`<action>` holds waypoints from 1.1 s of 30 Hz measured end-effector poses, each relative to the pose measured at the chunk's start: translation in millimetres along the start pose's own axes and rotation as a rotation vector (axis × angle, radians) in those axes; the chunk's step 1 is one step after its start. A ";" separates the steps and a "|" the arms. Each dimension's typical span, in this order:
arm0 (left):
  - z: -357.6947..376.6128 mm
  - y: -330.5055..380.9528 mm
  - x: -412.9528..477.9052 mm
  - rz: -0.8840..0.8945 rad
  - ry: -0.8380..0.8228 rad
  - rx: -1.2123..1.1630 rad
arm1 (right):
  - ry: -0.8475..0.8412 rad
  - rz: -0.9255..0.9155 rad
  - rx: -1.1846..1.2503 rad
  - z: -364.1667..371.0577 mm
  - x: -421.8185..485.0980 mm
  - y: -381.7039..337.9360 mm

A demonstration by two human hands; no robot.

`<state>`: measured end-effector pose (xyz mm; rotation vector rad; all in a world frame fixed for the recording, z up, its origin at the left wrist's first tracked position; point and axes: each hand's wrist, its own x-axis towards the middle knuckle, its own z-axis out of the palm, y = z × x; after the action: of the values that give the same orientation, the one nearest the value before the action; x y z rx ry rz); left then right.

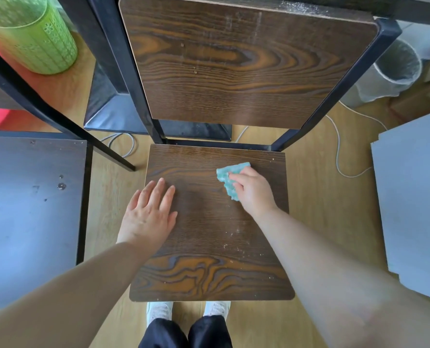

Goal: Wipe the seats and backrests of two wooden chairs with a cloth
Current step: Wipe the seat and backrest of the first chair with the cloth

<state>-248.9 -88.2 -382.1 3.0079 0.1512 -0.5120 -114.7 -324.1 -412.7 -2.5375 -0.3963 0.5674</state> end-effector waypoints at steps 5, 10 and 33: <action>-1.5 6.7 -16.0 0.013 0.001 0.015 | -0.064 -0.079 -0.040 20.0 -52.0 0.9; 2.0 13.5 -33.7 0.063 0.028 0.029 | -0.092 -0.094 -0.024 39.4 -97.7 0.8; 6.7 30.8 -78.3 0.182 0.049 0.050 | -0.237 -0.041 0.042 76.5 -226.4 -7.2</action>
<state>-321.2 -125.9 -360.1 3.0432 -0.1331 -0.4308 -348.3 -372.2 -397.4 -2.4235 -0.5128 0.8551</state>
